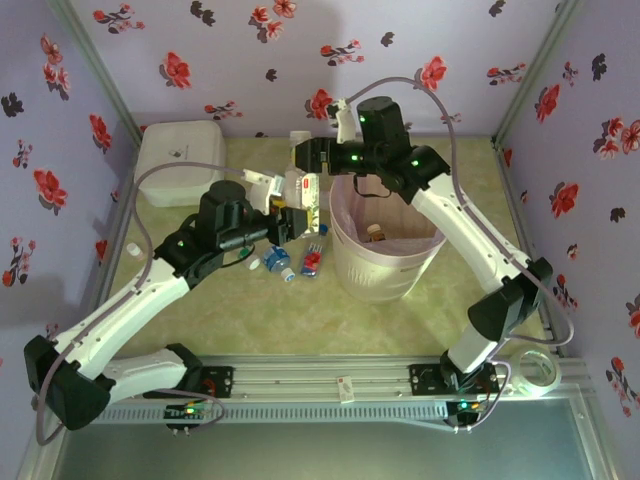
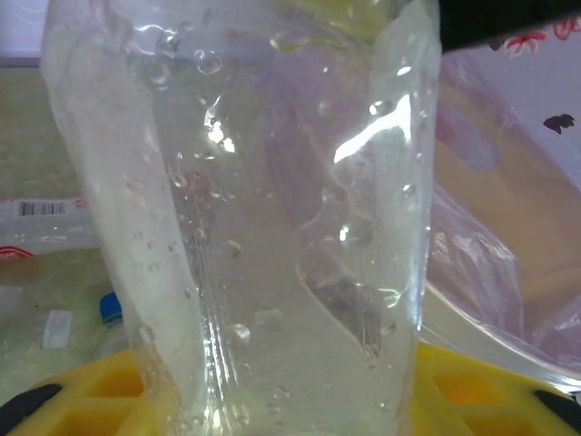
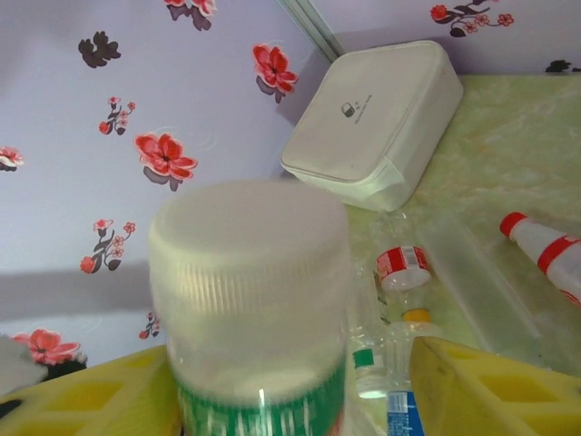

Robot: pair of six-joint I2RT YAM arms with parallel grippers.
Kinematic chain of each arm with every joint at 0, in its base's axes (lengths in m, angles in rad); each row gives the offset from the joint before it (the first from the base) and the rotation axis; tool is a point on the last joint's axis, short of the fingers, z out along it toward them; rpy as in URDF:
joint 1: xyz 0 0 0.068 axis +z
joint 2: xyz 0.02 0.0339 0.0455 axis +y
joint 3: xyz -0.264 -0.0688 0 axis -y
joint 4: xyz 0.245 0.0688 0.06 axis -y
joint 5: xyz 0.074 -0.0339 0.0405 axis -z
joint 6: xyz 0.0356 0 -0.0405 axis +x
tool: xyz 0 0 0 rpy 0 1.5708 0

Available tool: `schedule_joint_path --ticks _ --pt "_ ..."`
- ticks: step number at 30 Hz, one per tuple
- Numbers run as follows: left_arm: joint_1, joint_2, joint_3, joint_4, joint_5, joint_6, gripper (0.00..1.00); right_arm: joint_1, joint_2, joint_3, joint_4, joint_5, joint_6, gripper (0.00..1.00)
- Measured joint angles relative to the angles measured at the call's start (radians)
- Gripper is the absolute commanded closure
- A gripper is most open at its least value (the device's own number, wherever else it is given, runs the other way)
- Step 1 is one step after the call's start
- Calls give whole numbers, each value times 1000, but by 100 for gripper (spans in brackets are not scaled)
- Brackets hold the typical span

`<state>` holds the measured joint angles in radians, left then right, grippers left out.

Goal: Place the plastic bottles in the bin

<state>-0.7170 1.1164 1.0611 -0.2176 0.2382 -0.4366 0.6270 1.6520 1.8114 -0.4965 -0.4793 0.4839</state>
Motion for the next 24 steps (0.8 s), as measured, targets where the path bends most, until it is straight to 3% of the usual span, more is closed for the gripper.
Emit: schedule_joint_path --ticks 4,10,12,14,16,24 --pt "-8 8 -1 1 0 0 100 4 11 2 21 -16 9 70" --pt "-8 6 -30 42 -2 -2 98 3 11 2 14 -11 -4 74" --pt "-8 -2 -49 65 -3 -5 75 4 11 1 11 -10 -8 76" --pt "-8 -11 -71 91 -5 -6 34 6 11 0 10 -10 -12 77" --pt "-8 -21 -88 109 -9 -11 1 9 11 0 10 -3 -13 79" --pt "-10 -58 -125 117 -10 -16 0 8 11 0 53 20 -5 80"
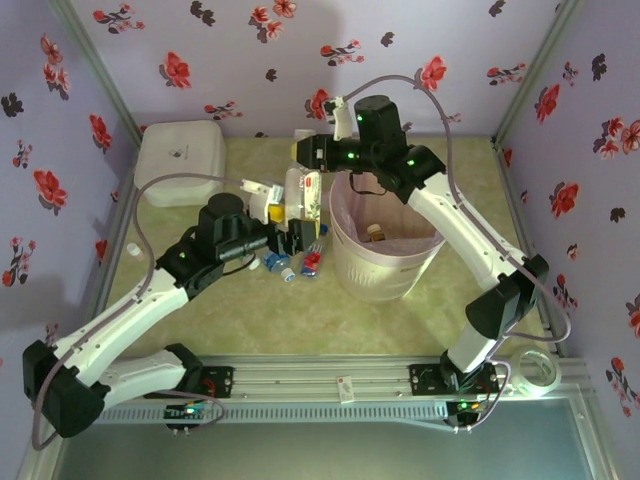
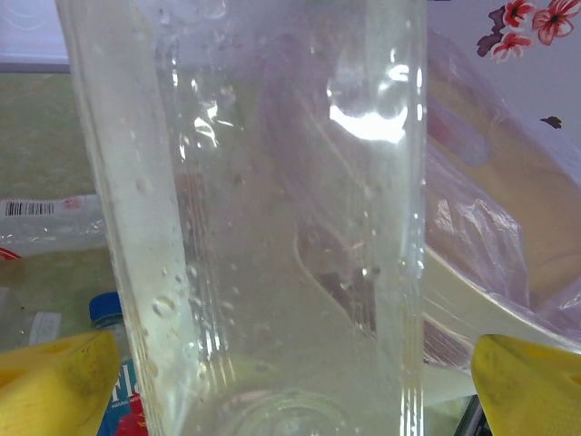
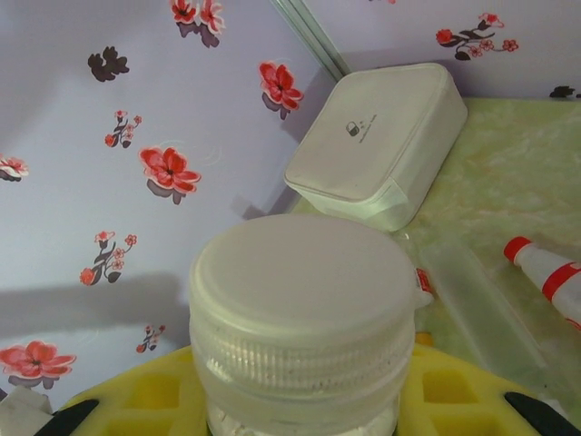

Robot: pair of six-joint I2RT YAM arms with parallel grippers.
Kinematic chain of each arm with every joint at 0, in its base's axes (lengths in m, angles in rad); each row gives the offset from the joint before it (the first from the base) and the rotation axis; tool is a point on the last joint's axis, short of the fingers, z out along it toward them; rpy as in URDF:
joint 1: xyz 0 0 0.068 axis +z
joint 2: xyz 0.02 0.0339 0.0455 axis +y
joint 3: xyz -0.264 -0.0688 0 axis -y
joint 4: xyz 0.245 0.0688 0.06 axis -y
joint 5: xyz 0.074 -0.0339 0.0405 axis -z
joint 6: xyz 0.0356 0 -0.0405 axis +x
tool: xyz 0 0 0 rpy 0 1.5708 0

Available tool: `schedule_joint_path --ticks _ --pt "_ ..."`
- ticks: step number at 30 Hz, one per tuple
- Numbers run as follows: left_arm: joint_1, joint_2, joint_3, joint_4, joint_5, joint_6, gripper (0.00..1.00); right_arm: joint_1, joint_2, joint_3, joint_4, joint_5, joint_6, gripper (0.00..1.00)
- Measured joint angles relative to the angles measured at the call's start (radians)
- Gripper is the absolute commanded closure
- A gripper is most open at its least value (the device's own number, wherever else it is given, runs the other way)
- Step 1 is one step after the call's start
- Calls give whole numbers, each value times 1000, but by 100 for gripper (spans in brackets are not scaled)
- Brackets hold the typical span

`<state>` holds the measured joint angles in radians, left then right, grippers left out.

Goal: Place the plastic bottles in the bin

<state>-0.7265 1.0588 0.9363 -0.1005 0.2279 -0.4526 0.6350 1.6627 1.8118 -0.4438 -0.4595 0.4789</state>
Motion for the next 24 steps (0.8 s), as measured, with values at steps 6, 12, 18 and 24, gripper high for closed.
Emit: schedule_joint_path --ticks 6,12,18,24 --pt "0 -39 -29 3 -6 3 0 -15 -14 40 0 47 -24 80" --pt "0 -47 -39 2 -34 4 0 -87 -114 79 -5 102 -53 80" --pt "14 -27 -40 2 -76 -14 0 -197 -256 80 -36 145 -78 80" --pt "146 34 -70 -36 -114 -166 1 -262 -347 78 -145 193 -144 80"
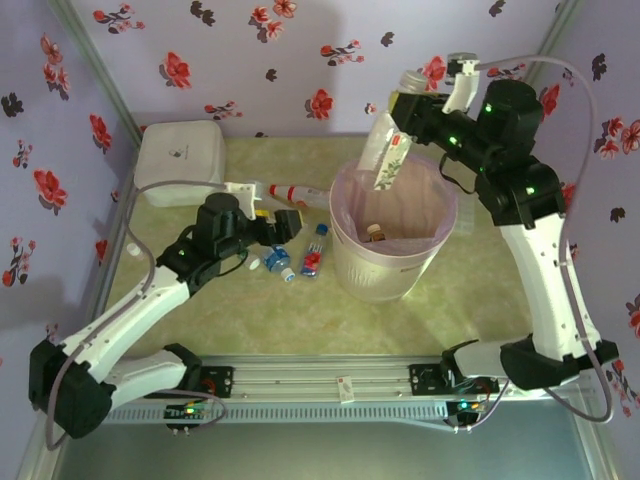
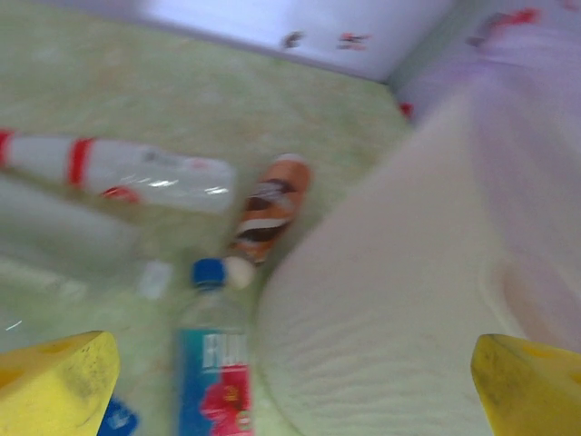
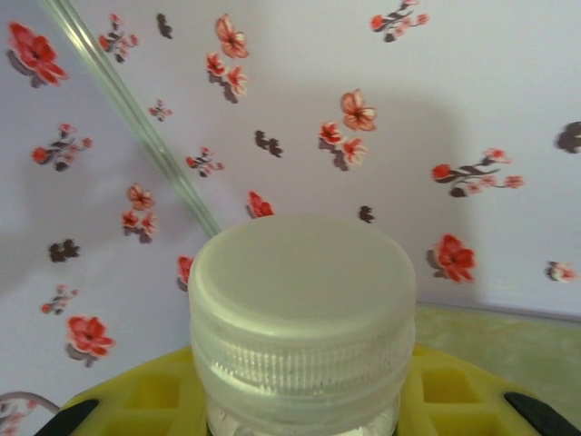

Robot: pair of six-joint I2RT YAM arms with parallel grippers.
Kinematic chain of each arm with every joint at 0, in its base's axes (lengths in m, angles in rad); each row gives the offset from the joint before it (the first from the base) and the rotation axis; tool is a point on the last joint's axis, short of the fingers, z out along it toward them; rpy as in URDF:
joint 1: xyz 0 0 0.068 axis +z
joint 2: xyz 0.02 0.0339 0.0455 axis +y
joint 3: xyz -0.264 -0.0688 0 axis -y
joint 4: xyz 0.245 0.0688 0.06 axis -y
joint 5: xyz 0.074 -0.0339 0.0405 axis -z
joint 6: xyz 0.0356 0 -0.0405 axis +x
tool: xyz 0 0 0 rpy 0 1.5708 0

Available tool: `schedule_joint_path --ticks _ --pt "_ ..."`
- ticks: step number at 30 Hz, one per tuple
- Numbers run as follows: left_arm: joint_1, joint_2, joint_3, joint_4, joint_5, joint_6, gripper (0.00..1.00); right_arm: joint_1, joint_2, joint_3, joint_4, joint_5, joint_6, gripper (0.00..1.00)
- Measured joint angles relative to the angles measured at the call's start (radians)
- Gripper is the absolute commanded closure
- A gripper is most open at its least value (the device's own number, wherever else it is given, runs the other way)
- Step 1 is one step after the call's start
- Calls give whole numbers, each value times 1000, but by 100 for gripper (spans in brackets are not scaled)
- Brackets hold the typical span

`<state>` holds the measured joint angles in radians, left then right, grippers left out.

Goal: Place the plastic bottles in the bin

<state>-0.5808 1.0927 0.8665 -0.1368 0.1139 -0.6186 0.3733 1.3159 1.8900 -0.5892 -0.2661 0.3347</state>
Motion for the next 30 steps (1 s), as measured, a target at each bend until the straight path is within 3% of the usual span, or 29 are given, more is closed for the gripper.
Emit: schedule_joint_path --ticks 6,14,30 --pt "128 17 -102 -72 -60 -193 4 -9 3 43 -217 87 -124 80" --pt "149 1 -117 -144 -140 -298 4 -9 44 46 -387 156 -217 82" --pt "165 1 -151 -181 -220 -378 9 60 183 -9 -491 213 -303 84"
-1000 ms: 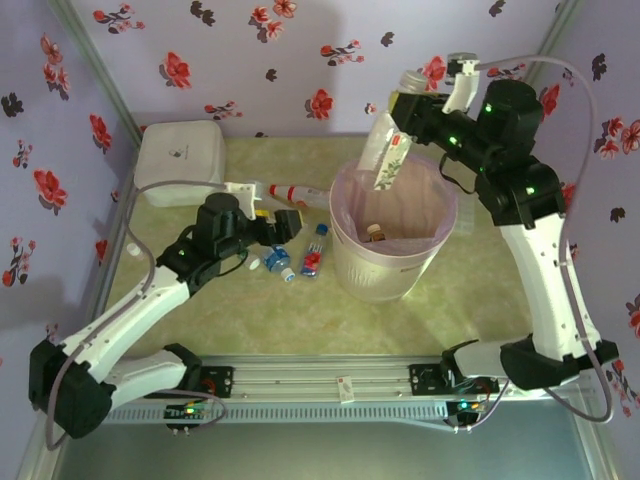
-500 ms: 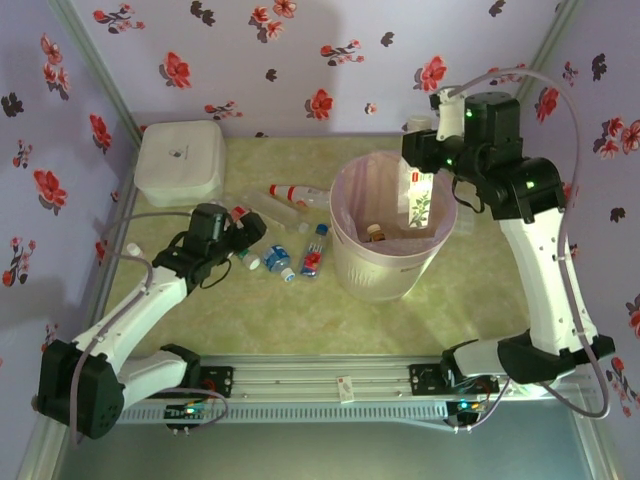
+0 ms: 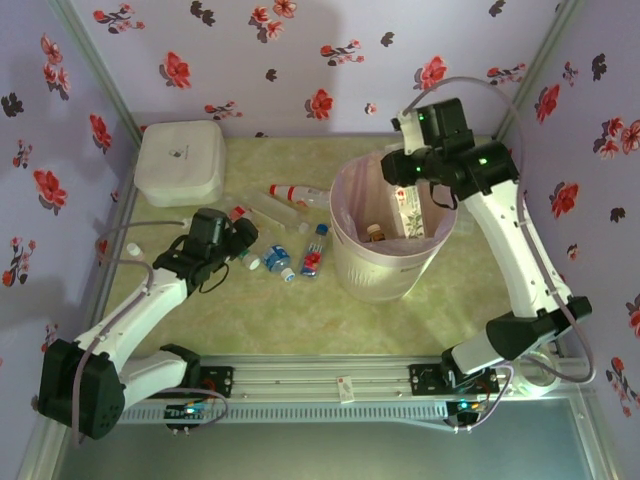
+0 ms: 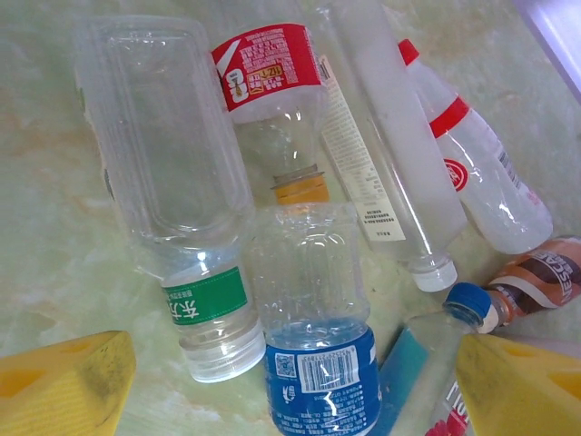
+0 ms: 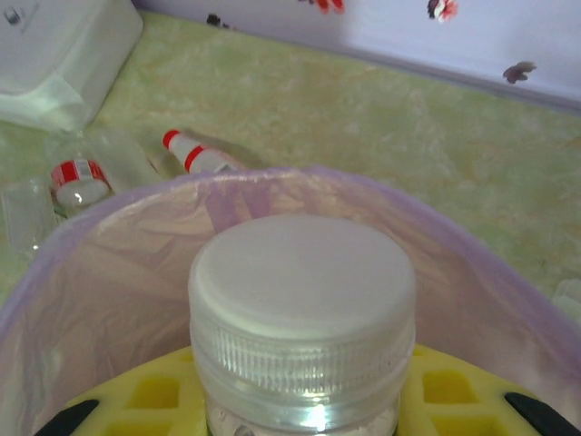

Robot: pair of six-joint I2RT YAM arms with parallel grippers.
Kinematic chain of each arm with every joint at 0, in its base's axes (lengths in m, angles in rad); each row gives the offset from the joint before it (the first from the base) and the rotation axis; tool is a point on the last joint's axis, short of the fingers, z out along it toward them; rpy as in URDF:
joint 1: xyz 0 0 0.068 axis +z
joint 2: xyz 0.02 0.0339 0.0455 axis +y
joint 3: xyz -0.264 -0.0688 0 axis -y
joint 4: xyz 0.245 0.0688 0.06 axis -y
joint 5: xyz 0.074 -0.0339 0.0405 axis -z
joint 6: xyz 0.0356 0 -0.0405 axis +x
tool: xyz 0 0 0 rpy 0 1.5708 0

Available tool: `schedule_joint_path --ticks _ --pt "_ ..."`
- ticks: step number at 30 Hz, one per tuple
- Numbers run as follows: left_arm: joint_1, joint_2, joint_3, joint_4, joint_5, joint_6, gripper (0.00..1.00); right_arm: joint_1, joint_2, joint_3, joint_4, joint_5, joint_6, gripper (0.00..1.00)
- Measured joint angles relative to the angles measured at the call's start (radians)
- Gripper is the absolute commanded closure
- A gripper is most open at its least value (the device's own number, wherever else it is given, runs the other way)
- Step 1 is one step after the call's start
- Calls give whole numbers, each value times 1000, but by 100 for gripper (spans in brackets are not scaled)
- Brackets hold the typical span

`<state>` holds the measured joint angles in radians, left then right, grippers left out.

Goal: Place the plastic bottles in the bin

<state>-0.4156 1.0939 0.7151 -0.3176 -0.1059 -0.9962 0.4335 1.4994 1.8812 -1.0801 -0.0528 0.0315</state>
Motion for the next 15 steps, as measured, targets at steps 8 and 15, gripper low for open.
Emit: schedule_joint_path --ticks 8,15 --pt "2 0 -25 2 -8 -5 9 26 29 -82 -7 29 -14 85" --pt "5 0 -32 2 -11 -20 9 41 34 -211 13 32 -14 85"
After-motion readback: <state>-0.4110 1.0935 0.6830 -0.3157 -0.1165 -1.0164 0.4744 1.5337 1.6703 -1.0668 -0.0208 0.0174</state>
